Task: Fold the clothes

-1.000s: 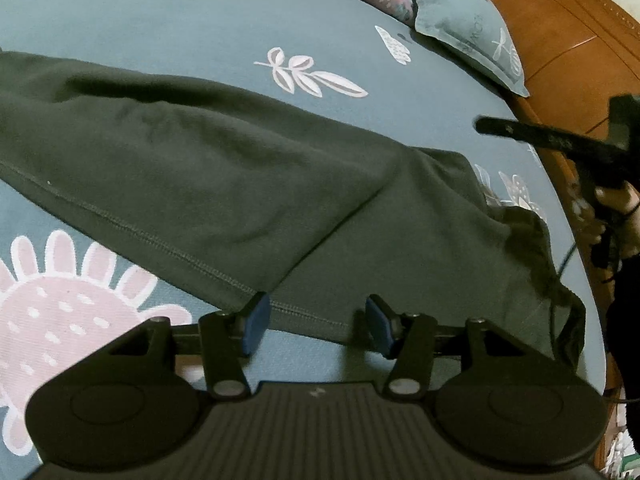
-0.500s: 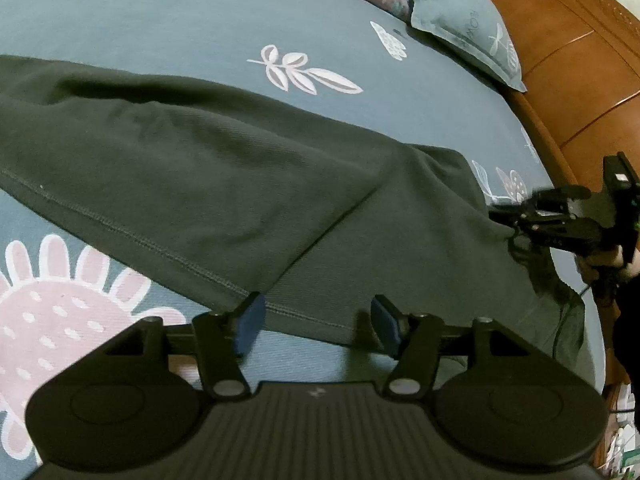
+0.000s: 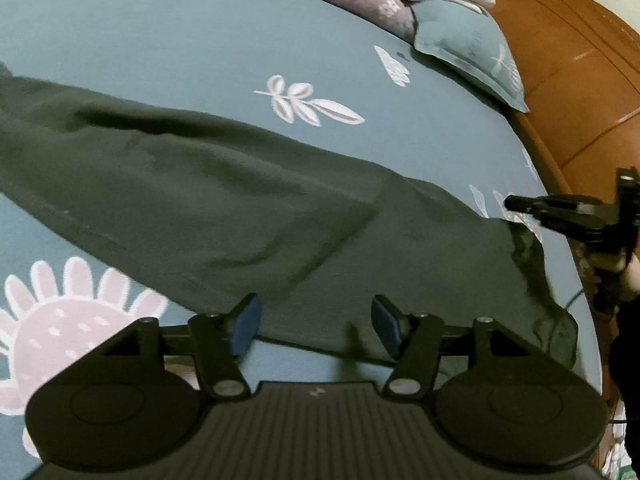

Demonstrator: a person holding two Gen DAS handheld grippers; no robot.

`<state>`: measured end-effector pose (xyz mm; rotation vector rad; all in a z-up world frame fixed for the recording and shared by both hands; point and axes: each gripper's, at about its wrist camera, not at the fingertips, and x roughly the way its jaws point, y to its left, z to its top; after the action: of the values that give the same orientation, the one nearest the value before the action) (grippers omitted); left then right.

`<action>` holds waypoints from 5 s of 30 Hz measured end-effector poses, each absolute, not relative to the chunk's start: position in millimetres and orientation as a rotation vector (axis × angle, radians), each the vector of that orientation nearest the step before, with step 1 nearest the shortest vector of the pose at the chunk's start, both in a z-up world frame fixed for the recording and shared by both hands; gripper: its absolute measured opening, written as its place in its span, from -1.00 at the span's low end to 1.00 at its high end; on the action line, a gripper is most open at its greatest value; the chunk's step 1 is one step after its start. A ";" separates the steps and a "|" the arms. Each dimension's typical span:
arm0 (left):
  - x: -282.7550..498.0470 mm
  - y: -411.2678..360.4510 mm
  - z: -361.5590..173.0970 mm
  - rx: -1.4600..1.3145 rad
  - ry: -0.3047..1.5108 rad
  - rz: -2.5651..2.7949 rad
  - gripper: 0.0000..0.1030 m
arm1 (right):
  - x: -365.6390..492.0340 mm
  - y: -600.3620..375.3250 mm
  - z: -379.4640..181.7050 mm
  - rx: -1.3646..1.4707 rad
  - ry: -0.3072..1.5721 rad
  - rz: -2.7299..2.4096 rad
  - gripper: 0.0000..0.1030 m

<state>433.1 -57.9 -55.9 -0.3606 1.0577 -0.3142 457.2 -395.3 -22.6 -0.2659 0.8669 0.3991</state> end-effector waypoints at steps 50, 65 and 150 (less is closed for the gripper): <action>496.1 238.9 -87.9 -0.683 0.695 0.204 0.18 | 424.0 59.8 -47.4 -0.769 0.614 0.986 -0.28; 476.4 258.3 -83.1 -0.659 0.662 0.373 -0.94 | 442.0 60.8 -43.6 -0.561 0.810 1.082 -0.90; 503.1 74.3 -85.8 -0.147 0.781 -0.334 -0.23 | 555.7 -124.5 -53.6 -0.330 0.960 0.789 -0.51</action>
<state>503.1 74.3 -85.8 -0.1475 0.7814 -0.3342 555.7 -124.5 -53.6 -0.3304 0.9600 0.7889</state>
